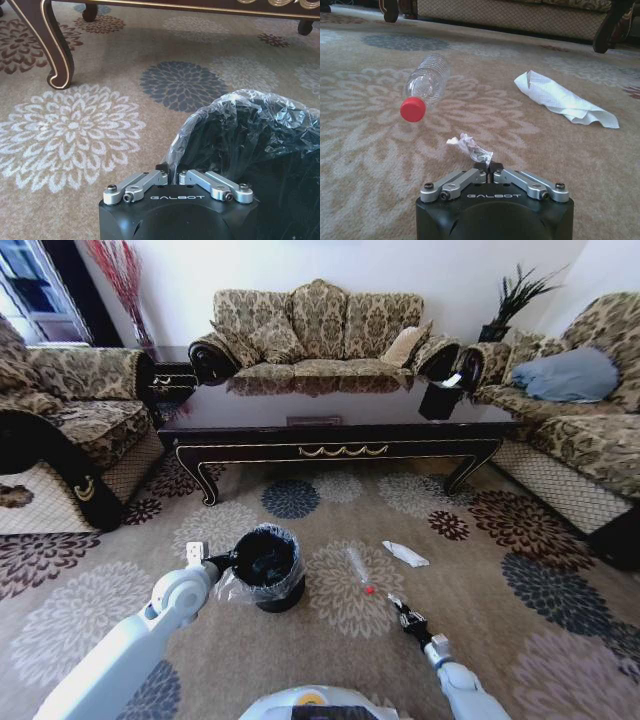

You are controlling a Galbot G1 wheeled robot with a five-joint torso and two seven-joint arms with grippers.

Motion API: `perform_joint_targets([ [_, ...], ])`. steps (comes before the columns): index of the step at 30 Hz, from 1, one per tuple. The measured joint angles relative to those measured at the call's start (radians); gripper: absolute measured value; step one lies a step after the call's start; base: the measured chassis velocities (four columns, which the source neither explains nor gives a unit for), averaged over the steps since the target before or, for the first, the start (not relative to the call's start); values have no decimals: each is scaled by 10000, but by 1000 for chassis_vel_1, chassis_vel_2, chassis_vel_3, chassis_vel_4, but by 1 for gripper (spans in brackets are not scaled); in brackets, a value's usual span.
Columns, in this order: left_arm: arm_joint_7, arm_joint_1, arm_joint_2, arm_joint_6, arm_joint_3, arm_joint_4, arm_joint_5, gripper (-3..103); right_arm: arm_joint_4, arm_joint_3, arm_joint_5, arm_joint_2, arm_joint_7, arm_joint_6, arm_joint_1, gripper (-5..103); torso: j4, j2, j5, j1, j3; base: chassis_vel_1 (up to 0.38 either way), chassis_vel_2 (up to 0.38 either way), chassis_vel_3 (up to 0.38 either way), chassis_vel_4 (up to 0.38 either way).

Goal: Move to the front of the table and pick up the trash from the floor, then place it into the trash bin.

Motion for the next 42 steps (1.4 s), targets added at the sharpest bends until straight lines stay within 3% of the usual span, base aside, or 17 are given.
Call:
perform_joint_targets([
  [1, 14, 0, -24, 6, 64, -19, 9, 4, 81, 30, 5, -19, 2, 3, -53, 1, -1, 0, 2, 0, 0, 0, 0, 0, 0],
  [13, 305, -50, -88, 176, 904, -47, 498, 4, 1947, 308, 856, -786, 77, -204, -1141, 0, -3, 0, 0, 0, 0, 0, 0, 0, 0],
  [20, 330, -1062, -81, 96, 2473, 194, 850, 4, 4947, 817, 1557, -1354, 438, -466, -2370, 0, 0, 1, 0, 0, 0, 0, 0, 0, 0],
  [26, 93, -1970, -766, 48, 3879, 547, 1051, 4, 7219, 1098, 1601, -1329, 1012, -967, -3248, 0, -3, 0, 1, 0, 0, 0, 0, 0, 0],
  [32, -696, -3243, -1456, 48, 5186, 856, 267, 4, 10003, 978, 1550, -1243, 1507, -1587, -4156, 0, -4, 0, 3, 0, 0, 0, 0, 0, 0],
  [38, -891, -3715, -1728, 51, 5587, 1103, 139, 4, 10820, 633, 1076, -978, 1595, -1717, -4676, 0, 4, 1, 2, -1, 0, 0, 0, 0, 0],
  [42, -1003, -4200, -2058, 70, 6055, 1445, 9, 4, 11188, 418, 707, -646, 1554, -1629, -5189, 0, -7, 0, 1, 0, 0, 0, 0, 0, 0],
])
